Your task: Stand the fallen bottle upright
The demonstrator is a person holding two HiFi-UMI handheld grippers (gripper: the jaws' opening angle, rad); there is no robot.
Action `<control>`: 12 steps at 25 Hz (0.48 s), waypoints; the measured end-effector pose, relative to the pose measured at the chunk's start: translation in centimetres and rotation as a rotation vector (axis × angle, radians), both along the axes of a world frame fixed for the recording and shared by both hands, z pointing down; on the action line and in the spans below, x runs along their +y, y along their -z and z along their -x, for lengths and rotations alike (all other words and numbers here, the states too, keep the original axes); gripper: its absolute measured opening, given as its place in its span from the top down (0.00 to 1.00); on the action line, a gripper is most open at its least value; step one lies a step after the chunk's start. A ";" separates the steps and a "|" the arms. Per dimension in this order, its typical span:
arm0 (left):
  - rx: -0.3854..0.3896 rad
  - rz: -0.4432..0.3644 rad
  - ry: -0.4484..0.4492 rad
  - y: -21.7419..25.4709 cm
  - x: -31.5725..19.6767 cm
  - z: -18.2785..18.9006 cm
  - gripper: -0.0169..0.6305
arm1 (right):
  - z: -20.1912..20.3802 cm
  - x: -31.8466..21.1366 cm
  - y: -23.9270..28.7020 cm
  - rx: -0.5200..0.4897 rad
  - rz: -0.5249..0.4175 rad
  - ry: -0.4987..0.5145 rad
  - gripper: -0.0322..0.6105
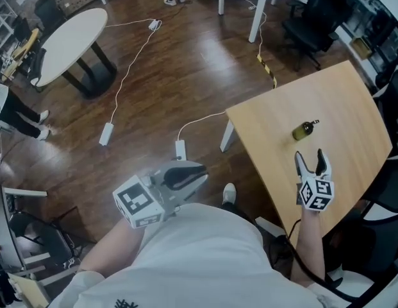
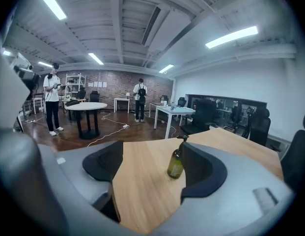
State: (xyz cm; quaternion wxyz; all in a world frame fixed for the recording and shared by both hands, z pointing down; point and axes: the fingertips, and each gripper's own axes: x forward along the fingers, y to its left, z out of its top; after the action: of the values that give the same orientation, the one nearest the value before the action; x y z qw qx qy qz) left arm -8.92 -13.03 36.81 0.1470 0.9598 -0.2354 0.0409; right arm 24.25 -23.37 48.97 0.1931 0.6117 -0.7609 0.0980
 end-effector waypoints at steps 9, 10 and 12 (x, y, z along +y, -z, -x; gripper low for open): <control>0.024 0.024 -0.126 -0.2 5.0 3.3 0.90 | 9.7 13.8 4.1 -0.111 0.054 0.004 0.38; 0.029 0.027 -0.130 -0.3 5.8 3.6 0.90 | 10.7 15.3 4.2 -0.111 0.066 0.019 0.38; 0.036 0.020 -0.131 -0.3 7.2 3.9 0.90 | 12.3 17.7 4.4 -0.112 0.082 0.054 0.38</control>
State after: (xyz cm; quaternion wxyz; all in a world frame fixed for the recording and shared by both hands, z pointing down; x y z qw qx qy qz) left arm -12.77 -5.80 37.08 0.1576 0.9722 -0.1692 0.0356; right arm 11.93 -5.71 44.52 0.1774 0.5762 -0.7821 0.1578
